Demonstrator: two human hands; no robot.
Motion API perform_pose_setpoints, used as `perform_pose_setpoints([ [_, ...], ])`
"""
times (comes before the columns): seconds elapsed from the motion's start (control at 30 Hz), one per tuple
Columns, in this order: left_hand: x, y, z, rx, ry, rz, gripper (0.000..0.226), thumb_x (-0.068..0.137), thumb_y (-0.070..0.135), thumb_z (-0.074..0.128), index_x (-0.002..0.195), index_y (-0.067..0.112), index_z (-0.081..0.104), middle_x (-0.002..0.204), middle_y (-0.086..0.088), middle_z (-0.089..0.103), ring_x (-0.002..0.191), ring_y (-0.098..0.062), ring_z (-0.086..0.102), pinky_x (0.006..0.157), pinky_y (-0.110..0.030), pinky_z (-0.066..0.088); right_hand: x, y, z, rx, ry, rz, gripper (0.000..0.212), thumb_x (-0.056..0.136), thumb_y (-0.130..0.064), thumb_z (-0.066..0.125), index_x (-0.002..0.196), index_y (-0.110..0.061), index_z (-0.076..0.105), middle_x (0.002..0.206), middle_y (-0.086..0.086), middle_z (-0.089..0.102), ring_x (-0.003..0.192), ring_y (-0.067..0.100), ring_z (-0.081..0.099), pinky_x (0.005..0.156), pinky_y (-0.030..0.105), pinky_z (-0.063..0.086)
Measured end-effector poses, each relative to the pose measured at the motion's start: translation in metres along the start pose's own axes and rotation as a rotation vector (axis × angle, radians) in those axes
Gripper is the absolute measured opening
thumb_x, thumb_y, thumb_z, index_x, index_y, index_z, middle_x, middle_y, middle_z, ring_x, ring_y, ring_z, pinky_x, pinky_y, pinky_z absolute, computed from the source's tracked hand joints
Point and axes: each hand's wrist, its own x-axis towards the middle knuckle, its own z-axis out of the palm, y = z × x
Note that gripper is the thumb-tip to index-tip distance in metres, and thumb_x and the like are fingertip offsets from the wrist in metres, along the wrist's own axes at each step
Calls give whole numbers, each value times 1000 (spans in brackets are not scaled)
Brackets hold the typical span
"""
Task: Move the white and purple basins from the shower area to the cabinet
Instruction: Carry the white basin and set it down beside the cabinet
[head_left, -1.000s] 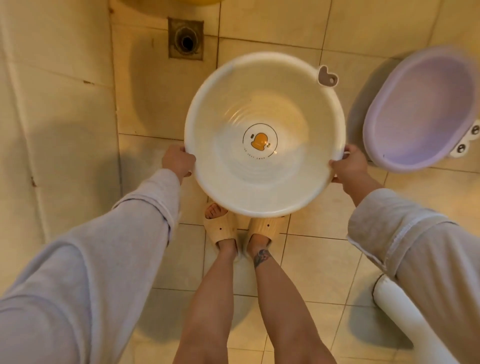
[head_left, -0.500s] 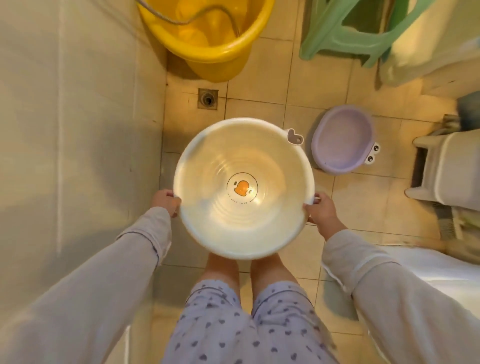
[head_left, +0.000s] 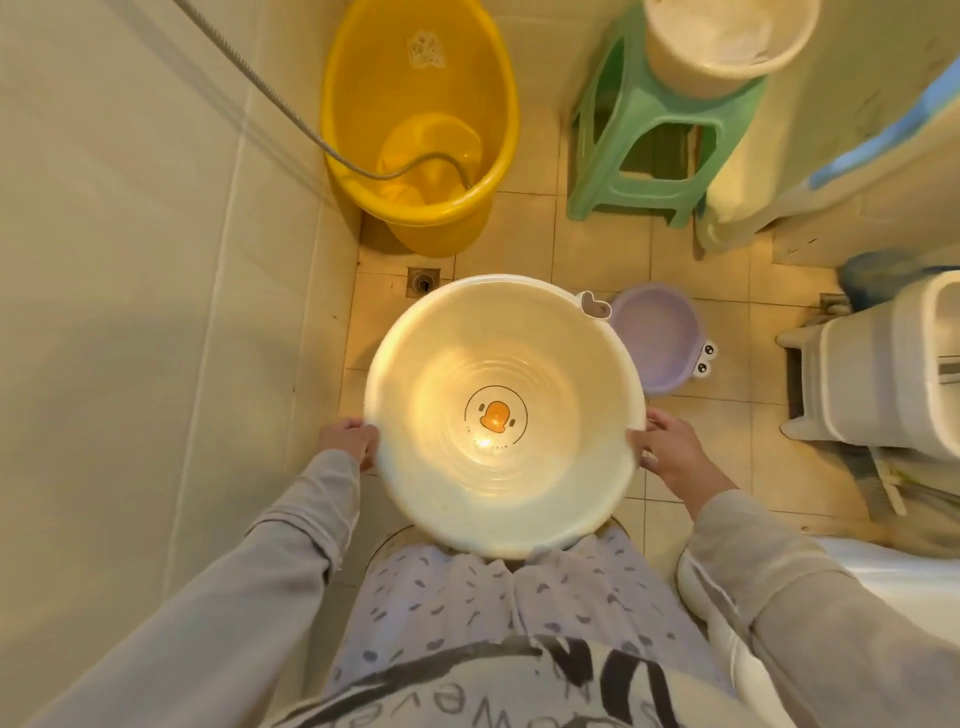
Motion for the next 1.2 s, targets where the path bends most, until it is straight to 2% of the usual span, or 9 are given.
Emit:
perform_pose_setpoints([
  [0.07, -5, 9, 3, 20, 10, 33, 14, 83, -2, 50, 88, 4, 61, 89, -14, 57, 87, -25, 51, 61, -30, 53, -7, -6, -4, 19, 8, -26, 49, 83, 11, 54, 130, -2, 54, 101, 11, 63, 98, 26, 57, 78, 38, 52],
  [0.2, -5, 29, 15, 115, -17, 137, 40, 85, 1, 48, 124, 2, 55, 121, -23, 61, 84, -29, 56, 81, -37, 48, -25, -9, -16, 120, 55, -64, 48, 84, 9, 53, 130, -5, 54, 101, 10, 63, 96, 25, 58, 68, 32, 51],
  [0.3, -7, 48, 30, 205, -65, 216, 43, 84, 0, 47, 126, -1, 53, 127, -27, 58, 111, -41, 58, 91, -45, 50, -43, 3, -32, 216, 147, -61, 51, 82, 9, 54, 130, -7, 54, 110, 11, 63, 98, 26, 59, 78, 38, 53],
  [0.37, -10, 61, 44, 262, -115, 284, 40, 85, -1, 49, 125, -2, 53, 126, -27, 59, 109, -40, 59, 88, -44, 49, -57, 20, -43, 301, 203, -45, 51, 81, 9, 55, 130, -7, 54, 111, 12, 63, 96, 26, 59, 78, 39, 52],
  [0.57, -24, 95, 91, 540, -319, 446, 38, 84, 2, 56, 122, 5, 56, 112, -17, 64, 85, -26, 62, 80, -36, 49, -103, 98, -45, 627, 402, 13, 47, 83, 5, 55, 129, -3, 54, 111, 17, 63, 96, 29, 59, 79, 37, 51],
  [0.63, -31, 104, 109, 655, -361, 505, 37, 83, 2, 58, 119, 4, 58, 103, -13, 65, 91, -28, 63, 88, -41, 52, -120, 128, -34, 752, 480, 20, 44, 82, 4, 56, 125, -3, 57, 101, 13, 64, 89, 25, 60, 70, 32, 51],
  [0.77, -55, 111, 140, 940, -488, 706, 16, 79, 3, 57, 93, 10, 62, 76, -7, 61, 86, -27, 60, 89, -43, 54, -153, 184, 1, 1014, 627, 38, 40, 81, 6, 55, 120, -3, 60, 90, 11, 64, 79, 23, 59, 66, 29, 49],
  [1.03, -111, 47, 197, 1273, -765, 885, 30, 74, -12, 43, 67, 15, 54, 67, -7, 52, 77, -26, 52, 78, -40, 52, -227, 292, 81, 1401, 888, 102, 40, 81, 9, 55, 118, -3, 61, 86, 6, 65, 80, 21, 61, 75, 34, 51],
  [1.2, -149, -28, 214, 1547, -954, 914, 28, 78, -12, 48, 95, 8, 57, 72, -7, 55, 80, -25, 54, 70, -35, 52, -269, 360, 140, 1657, 1039, 199, 45, 82, 11, 54, 126, 3, 55, 102, 17, 62, 94, 28, 58, 84, 38, 50],
])
